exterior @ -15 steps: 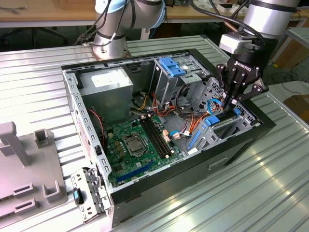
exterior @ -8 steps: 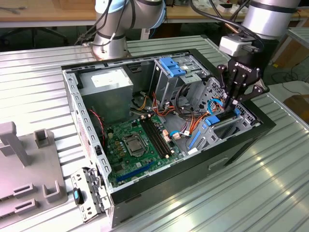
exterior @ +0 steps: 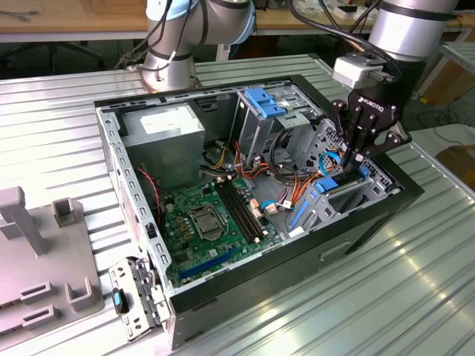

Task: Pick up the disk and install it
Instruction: 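Insert the second disk wire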

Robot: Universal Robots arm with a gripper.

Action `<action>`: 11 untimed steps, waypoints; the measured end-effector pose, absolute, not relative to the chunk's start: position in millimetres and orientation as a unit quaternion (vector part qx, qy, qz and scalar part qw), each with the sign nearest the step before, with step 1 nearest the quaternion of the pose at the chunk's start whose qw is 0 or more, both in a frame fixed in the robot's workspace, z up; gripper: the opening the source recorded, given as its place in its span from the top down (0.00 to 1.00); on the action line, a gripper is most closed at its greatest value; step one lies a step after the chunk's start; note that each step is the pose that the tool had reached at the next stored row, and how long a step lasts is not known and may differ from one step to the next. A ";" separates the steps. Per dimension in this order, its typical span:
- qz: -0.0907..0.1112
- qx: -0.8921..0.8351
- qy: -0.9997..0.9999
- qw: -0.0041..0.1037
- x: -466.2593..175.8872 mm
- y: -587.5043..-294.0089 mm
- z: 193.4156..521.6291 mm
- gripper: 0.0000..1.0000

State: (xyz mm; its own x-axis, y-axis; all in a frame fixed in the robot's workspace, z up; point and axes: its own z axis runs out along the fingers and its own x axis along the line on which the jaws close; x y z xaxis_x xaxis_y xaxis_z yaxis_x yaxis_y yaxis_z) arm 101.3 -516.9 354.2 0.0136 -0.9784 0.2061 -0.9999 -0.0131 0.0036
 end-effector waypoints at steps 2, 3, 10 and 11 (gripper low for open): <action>0.073 0.708 -0.699 0.074 101.2 -517.0 353.4 0.84; 0.072 0.707 -0.700 0.074 101.2 -517.1 352.9 0.84; 0.055 0.702 -0.708 0.058 101.7 -518.1 350.5 0.84; 0.054 0.702 -0.708 0.057 101.7 -519.1 350.2 0.84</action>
